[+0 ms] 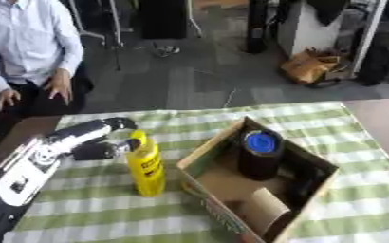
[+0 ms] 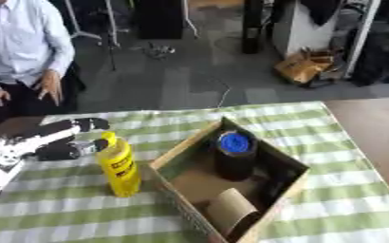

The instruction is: Pick up objects on the table and place them in the box.

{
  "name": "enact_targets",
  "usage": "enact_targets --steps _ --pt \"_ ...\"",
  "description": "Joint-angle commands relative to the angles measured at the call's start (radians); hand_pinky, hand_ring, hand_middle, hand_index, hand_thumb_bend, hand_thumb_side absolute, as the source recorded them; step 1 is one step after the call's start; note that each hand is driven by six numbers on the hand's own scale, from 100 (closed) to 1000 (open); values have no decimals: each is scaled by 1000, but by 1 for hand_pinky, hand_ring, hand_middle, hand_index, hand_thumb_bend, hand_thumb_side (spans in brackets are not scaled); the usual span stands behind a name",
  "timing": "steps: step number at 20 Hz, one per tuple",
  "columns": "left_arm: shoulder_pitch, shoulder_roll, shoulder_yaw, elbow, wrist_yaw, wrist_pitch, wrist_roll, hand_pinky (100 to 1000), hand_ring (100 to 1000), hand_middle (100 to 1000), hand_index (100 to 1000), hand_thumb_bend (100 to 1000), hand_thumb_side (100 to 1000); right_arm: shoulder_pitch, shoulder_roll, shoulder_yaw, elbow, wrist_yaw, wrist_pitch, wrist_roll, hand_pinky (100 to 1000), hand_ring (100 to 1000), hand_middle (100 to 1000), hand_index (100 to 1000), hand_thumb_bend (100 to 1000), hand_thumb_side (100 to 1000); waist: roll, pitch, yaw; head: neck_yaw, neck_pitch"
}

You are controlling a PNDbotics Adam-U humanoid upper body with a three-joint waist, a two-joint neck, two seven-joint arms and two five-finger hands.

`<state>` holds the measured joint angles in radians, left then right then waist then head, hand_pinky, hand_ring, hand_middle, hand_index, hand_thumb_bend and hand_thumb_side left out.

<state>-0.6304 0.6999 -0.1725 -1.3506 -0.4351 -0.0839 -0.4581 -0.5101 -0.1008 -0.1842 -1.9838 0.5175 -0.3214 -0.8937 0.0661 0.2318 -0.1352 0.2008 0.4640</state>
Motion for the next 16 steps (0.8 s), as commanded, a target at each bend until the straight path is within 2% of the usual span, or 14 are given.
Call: enact_targets --steps 1,11,16 --pt "-21 32 0 -2 -16 -2 -9 1000 1000 1000 1000 381 1000 -13 -10 2 -16 -4 -18 -13 792 732 682 596 100 1000 -2 -18 0 4 -4" --pt "-26 15 -11 23 -84 -16 -8 1000 1000 1000 1000 388 1000 -13 -7 2 -16 -6 -20 -13 793 732 682 594 100 1000 -4 -17 -1 6 -9" --pt "-26 6 -15 34 -93 -18 -3 1000 1000 1000 1000 363 1000 -13 -7 1 -16 -7 -20 -13 793 732 682 593 100 1000 -4 -14 -2 6 -11"
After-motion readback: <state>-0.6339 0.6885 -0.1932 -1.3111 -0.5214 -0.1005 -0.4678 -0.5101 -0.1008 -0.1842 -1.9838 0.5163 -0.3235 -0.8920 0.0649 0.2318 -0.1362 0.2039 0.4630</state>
